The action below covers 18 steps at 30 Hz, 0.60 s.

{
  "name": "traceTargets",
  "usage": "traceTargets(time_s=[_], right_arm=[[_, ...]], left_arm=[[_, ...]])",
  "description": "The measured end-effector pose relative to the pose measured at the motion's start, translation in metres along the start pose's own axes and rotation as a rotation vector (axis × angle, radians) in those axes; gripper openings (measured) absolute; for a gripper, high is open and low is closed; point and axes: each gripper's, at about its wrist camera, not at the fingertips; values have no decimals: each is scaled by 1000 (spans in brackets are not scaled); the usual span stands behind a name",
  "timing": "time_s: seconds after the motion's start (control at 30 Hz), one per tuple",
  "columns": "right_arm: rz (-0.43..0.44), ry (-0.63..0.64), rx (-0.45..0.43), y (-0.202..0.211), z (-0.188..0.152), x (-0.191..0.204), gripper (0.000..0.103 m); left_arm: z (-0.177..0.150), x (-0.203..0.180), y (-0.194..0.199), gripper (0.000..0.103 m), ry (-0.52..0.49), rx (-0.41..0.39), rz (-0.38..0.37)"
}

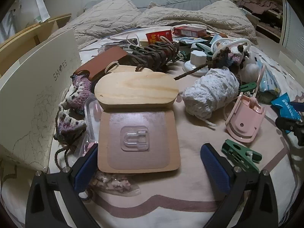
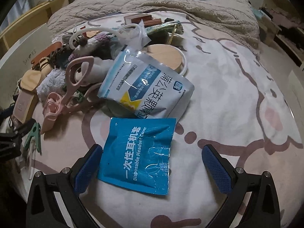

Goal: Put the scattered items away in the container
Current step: 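Close the right tool on the blue sachet while the left tool grips the tan square pad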

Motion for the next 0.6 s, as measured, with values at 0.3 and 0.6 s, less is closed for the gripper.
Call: traceTargets(time_s=[0.3,0.6], right_arm=[[0,4,-42,0,-4,0,103],[-41,-79,-78,-1,-8,1,103]], left_arm=[[-3,0,-5,103,10,18,-4],[-4,4,-1,103,33,-15,-29]])
Point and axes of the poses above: each gripper's, at about its wrist camera, not at the fingertips, and y roughly against the way its jaws point, x to its left, z to its top, and after that the axes turned 13 degrees about -y, right-handed
